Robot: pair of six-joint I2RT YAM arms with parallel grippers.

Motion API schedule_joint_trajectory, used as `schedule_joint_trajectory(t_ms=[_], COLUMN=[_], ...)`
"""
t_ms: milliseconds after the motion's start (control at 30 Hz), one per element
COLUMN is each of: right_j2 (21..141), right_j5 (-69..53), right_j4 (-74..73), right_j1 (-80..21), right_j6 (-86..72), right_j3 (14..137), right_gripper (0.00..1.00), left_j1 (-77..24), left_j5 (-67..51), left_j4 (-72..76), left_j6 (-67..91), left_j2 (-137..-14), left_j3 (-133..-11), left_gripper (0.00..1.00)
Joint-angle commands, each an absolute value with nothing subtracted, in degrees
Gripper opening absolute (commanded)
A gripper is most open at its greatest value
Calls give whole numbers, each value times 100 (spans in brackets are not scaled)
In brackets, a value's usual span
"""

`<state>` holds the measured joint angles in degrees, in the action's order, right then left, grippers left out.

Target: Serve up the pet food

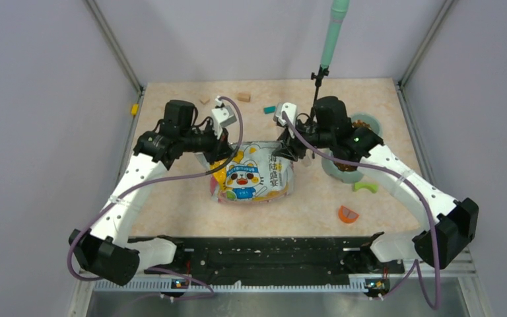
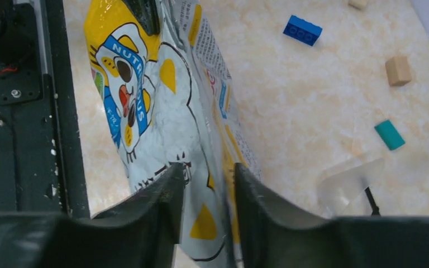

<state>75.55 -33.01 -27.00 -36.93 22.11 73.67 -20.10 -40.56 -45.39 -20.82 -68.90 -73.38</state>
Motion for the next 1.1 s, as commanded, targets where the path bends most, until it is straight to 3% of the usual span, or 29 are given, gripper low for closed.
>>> schedule_joint_trajectory(t_ms=[0, 100, 333, 400, 500, 533, 633, 733, 1067], right_j2=[7274, 7195, 7964, 8168, 8302, 8272, 8148, 8095, 7884], right_j5=[-3240, -2958, -2523, -2557, -2701, -2649, -2541, -2704, -3502], right_j4=[-2468, -2306, -2342, -2298, -2392, -2329, -2277, -2282, -1790], right_j1=[-3678, -3871, -4394, -4394, -4403, -4393, -4393, -4359, -4138], right_j6=[2595, 2945, 3552, 3585, 3487, 3345, 3171, 2986, 1945], right_j3=[7566, 7555, 8044, 8163, 8393, 8386, 8385, 8468, 8488], right_gripper=[48, 63, 65, 57, 0, 0, 0, 0, 0], left_j1=[-1850, -1852, -1851, -1854, -1848, -1854, -1873, -2069, -2443], left_j5=[-4291, -4291, -4461, -4463, -4541, -4578, -4663, -4705, -4557], left_j4=[-3374, -3282, -3387, -3401, -3474, -3550, -3665, -3341, -2298], left_j6=[-1679, -1673, -1733, -1741, -1778, -1832, -1852, -1807, -1518], left_j2=[-6836, -6775, -6782, -6783, -6779, -6791, -6824, -6757, -7024], left_j3=[-7541, -7593, -7720, -7706, -7702, -7728, -7730, -7472, -6974], left_gripper=[0, 0, 0, 0, 0, 2, 40, 59, 62])
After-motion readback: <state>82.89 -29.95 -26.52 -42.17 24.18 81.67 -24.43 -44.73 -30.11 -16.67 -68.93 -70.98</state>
